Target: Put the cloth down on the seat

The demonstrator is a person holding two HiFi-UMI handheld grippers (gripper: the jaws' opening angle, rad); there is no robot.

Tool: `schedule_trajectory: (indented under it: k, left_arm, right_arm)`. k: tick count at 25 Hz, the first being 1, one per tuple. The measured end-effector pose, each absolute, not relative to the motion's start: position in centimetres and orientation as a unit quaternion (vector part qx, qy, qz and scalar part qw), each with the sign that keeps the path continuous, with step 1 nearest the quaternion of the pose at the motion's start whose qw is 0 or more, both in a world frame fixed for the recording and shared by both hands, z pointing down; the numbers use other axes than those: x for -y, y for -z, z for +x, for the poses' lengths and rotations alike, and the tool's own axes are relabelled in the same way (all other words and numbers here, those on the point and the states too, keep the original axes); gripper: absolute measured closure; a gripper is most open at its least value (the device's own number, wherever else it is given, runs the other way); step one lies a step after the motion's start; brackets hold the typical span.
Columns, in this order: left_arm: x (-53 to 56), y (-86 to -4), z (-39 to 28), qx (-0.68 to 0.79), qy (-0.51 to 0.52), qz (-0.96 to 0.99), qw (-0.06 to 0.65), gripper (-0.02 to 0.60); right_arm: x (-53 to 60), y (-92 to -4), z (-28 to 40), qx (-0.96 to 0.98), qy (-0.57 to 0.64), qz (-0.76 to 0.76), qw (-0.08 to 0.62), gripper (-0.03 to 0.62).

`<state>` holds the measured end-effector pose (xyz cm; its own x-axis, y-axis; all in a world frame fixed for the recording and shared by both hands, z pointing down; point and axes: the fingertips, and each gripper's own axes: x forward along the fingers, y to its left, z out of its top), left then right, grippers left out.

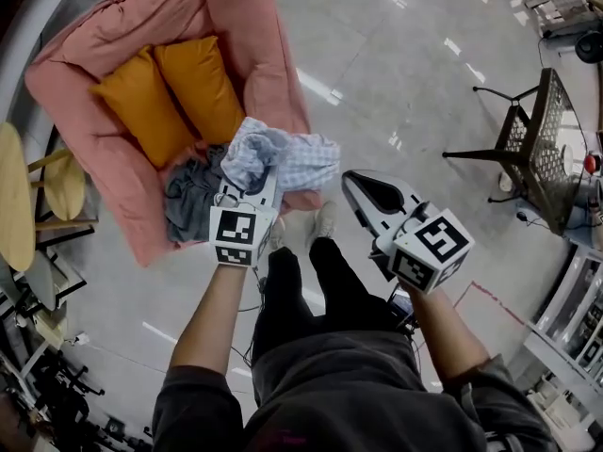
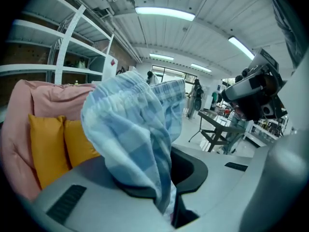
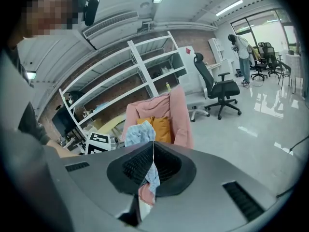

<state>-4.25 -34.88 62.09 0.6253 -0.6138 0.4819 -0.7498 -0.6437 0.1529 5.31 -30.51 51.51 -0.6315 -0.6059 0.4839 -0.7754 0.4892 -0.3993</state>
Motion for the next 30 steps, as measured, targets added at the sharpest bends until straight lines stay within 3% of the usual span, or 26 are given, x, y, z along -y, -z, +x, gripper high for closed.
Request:
schedule_trajectory:
  k: [18, 25, 30]
  left_arm:
    - [32.6, -72.6, 5.0, 0.337, -0.274, 0.872, 0.226, 0.513]
    - [30.8, -75.5, 7.7, 0.274, -0.301, 0.875, 0.261, 0.347]
    - [31.9, -73.0, 6.6, 0.310, -0.293, 0.871, 0.244, 0.304]
  right_arm:
    - [30.9, -56.6, 9.6, 0.848, -0.333, 0.379, 0.163, 0.579]
    - [31.1, -56.9, 9.9, 0.850, -0.333, 0.374, 0.166, 0.579]
    - [31.2, -56.2, 10.1, 0.850, -0.332, 0.375, 0.162, 0.579]
